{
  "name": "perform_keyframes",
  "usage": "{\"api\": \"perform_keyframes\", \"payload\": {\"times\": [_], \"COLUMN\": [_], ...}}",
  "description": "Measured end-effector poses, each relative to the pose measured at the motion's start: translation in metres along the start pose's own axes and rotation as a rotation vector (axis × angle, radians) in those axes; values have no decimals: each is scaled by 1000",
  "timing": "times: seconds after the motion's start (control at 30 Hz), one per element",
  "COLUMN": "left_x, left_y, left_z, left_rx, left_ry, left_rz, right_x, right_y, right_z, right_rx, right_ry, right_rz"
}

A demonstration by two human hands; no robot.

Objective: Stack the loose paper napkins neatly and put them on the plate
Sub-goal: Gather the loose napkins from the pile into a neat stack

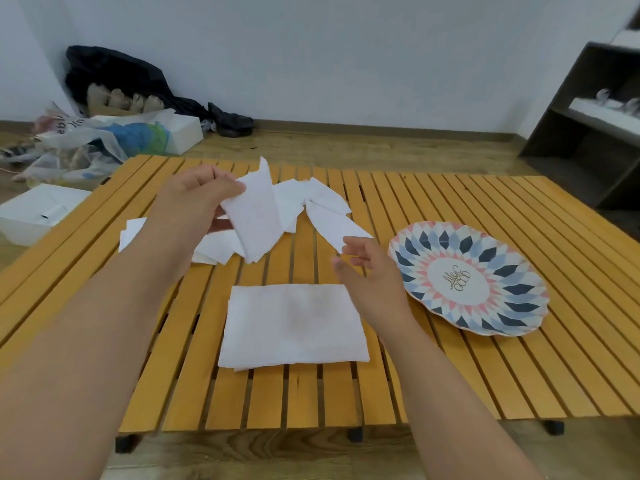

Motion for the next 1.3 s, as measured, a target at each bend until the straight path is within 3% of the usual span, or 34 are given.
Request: {"api": "perform_keyframes", "payload": {"times": [0.07, 0.17, 0.27, 0.33, 0.43, 0.63, 0.83, 1.13, 1.3], "left_x": [-29, -62, -68, -66, -62, -56, -50, -44, -39], "left_y": [-1, 14, 45, 63, 76, 81, 86, 110, 111], "left_z": [-1, -12, -14, -10, -1, 4, 4, -4, -5], "left_rx": [-230, -465, -223, -74, -37, 123, 348, 818, 922], "left_ry": [55, 174, 160, 105, 35, 15, 23, 112, 109], "left_rz": [51, 153, 193, 230, 257, 241, 175, 139, 120], "right_x": [-2, -16, -31, -28, -19, -13, -10, -10, -10], "right_y": [-6, -5, 8, 4, -5, -11, -19, -21, -21], "right_z": [-6, -30, -41, -37, -24, -7, -2, -15, -15], "right_rx": [269, 686, 763, 674, 565, 83, -164, -736, -861], "right_ry": [55, 296, 464, 418, 307, 202, 142, 160, 159], "right_rz": [-162, -347, -373, -370, -342, -207, -137, 5, -4]}}
Point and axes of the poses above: each hand's wrist, its own x-axis towards the middle knuckle, its own z-axis out of the back of the hand, y = z × x, the point moved 10 cm from there along x, towards the middle knuckle, and after that the axes turned 8 degrees about x, right-handed, at the moved point
